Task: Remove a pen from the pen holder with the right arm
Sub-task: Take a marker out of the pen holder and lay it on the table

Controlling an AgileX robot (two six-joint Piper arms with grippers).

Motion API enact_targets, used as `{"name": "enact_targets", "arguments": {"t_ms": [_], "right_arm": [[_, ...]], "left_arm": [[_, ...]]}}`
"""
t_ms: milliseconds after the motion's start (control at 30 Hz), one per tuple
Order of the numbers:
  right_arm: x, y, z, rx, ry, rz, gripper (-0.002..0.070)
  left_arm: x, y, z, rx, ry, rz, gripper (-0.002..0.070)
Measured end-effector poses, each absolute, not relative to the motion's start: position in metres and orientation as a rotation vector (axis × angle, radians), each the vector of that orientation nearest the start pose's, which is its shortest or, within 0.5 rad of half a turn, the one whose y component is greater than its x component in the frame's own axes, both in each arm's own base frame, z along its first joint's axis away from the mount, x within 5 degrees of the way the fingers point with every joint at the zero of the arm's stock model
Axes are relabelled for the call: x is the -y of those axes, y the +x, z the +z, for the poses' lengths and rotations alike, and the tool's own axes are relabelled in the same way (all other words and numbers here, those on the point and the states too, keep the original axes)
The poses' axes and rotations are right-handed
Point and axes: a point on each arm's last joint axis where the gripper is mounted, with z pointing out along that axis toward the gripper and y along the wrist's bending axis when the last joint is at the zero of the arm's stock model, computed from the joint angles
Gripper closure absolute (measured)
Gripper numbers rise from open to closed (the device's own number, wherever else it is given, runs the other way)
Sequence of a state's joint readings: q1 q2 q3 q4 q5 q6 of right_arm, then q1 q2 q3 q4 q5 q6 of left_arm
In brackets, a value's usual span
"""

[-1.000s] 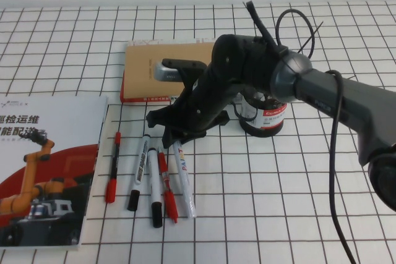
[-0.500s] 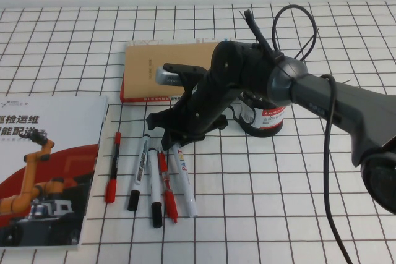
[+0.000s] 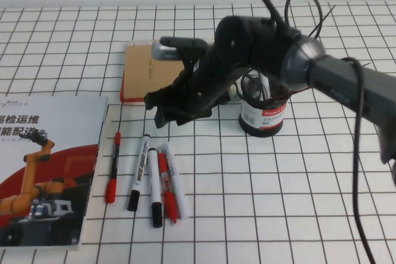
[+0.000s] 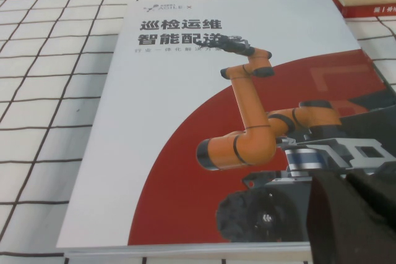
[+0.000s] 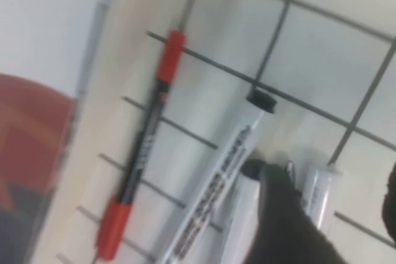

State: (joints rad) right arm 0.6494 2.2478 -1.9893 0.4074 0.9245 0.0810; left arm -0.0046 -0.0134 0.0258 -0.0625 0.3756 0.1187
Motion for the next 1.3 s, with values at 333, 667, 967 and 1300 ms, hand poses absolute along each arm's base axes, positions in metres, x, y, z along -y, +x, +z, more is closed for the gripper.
{"name": "enact_targets", "arguments": {"t_ms": [333, 667, 967, 1300], "right_arm": [[-0.297, 0.287, 0.352, -2.415, -0.747, 0.663, 0.0636], [-0.212, 0.202, 0.365, -2.399, -0.764, 0.601, 0.0689], [-0.148, 0.135, 0.356, -2.37, -0.768, 0.6, 0.069], [-0.107, 0.107, 0.354, -2.373, -0.866, 0.395, 0.0692]], "left_arm": [[0.002, 0.052, 0.172, -1.869, 0.077, 0.017, 0.0679], [0.002, 0.052, 0.172, -1.869, 0.077, 0.017, 0.0679], [0.002, 0.052, 0.172, -1.869, 0.077, 0.017, 0.0679], [0.002, 0.052, 0.172, -1.869, 0.077, 0.017, 0.0679]]}}
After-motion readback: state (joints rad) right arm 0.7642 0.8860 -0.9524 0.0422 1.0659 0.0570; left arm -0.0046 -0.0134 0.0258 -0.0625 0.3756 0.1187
